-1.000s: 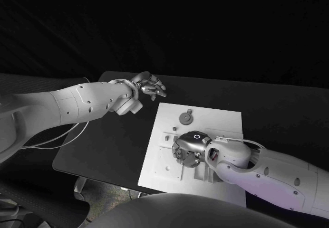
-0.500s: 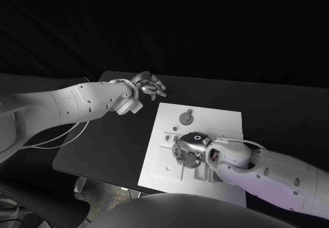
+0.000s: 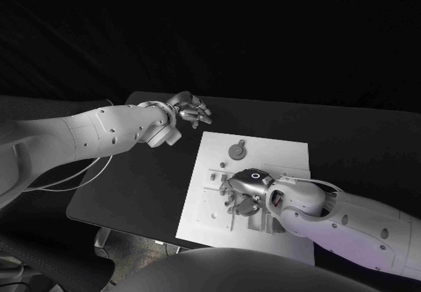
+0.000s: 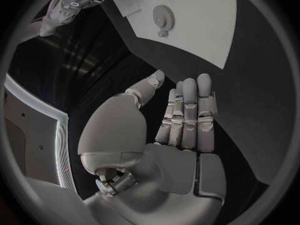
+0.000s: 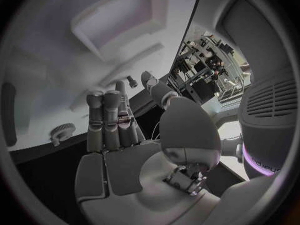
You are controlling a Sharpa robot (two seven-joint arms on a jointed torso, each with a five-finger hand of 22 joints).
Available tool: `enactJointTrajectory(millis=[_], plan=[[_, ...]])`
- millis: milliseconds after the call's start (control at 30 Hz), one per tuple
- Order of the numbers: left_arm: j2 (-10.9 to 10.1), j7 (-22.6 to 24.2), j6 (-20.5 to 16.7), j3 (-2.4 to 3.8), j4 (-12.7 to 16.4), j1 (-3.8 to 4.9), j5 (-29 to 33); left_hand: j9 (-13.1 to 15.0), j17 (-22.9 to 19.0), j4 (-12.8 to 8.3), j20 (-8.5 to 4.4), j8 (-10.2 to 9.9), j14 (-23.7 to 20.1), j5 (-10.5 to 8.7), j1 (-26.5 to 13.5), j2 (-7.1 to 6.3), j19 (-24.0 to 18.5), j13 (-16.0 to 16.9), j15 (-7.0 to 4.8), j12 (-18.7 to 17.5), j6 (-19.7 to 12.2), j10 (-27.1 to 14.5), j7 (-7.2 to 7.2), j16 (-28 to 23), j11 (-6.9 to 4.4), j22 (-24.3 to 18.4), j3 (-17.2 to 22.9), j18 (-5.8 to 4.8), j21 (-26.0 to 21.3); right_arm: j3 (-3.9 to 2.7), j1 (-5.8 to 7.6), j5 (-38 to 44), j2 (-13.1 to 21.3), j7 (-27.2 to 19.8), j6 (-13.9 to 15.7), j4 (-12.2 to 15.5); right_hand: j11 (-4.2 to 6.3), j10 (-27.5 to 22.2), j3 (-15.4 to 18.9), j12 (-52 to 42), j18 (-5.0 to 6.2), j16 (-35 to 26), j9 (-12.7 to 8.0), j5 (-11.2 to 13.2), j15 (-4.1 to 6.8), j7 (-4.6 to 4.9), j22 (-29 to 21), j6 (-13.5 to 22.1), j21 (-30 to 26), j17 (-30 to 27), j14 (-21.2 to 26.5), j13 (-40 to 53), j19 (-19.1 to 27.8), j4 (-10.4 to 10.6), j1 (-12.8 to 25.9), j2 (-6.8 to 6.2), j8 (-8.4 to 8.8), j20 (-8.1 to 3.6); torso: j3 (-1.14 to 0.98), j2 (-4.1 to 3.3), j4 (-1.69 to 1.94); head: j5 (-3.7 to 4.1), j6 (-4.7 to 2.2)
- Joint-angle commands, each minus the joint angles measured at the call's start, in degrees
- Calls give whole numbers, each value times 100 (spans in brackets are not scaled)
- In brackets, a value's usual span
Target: Assemble the parts on the task board
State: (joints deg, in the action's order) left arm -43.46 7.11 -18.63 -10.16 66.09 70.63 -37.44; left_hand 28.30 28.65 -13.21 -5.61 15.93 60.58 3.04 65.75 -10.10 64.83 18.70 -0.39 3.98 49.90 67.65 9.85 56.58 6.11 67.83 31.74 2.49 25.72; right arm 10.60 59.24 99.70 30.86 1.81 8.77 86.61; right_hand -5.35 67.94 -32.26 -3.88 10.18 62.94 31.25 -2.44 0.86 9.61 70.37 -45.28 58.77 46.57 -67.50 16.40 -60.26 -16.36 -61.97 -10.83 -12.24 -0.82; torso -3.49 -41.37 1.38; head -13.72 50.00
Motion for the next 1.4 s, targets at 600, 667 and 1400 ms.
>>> enactJointTrajectory(millis=[600, 667, 1400], plan=[[-76, 47, 77, 4, 15, 10, -15, -11, 14, -8, -36, 25, 33, -13, 29, 12, 17, -8, 6, 3, -9, -38, 25, -28, -15, 11, -21, 302, -10, -474, 777, -697, 1405, -50, 228, 802, -28, -43, 111, -55, 482, 102, 39, -35, -5, 78, 70, -327, 63, 51, -117, 61, -60, -1, -163, 46, -208, -34, -13, 3, -17, 392, -324], [-73, 47, 74, 4, 7, 10, -15, -11, 15, -9, -35, 25, 33, -13, 29, 12, 17, -8, 6, 3, -9, -38, 25, -29, -15, 12, -21, 302, -10, -473, 802, -734, 1519, -30, 190, 837, -29, -45, 117, -54, 482, 107, 38, -35, -6, 78, 74, -332, 68, 53, -124, 62, -65, 2, -160, 39, -211, -36, -10, 6, -29, 406, -345], [-54, 58, 111, 2, 9, 9, -14, -12, 23, -7, -34, 27, 34, -13, 26, 11, 17, -9, 7, 3, -8, -40, 25, -33, -15, 16, -23, 302, -13, -212, 653, -594, 1754, 86, -223, 610, -108, -251, 98, 1, 482, 104, 8, -35, -82, -44, 97, -259, 48, 49, -71, 24, -28, 140, -12, -177, -198, -30, -1, 1, -17, 510, -370]])
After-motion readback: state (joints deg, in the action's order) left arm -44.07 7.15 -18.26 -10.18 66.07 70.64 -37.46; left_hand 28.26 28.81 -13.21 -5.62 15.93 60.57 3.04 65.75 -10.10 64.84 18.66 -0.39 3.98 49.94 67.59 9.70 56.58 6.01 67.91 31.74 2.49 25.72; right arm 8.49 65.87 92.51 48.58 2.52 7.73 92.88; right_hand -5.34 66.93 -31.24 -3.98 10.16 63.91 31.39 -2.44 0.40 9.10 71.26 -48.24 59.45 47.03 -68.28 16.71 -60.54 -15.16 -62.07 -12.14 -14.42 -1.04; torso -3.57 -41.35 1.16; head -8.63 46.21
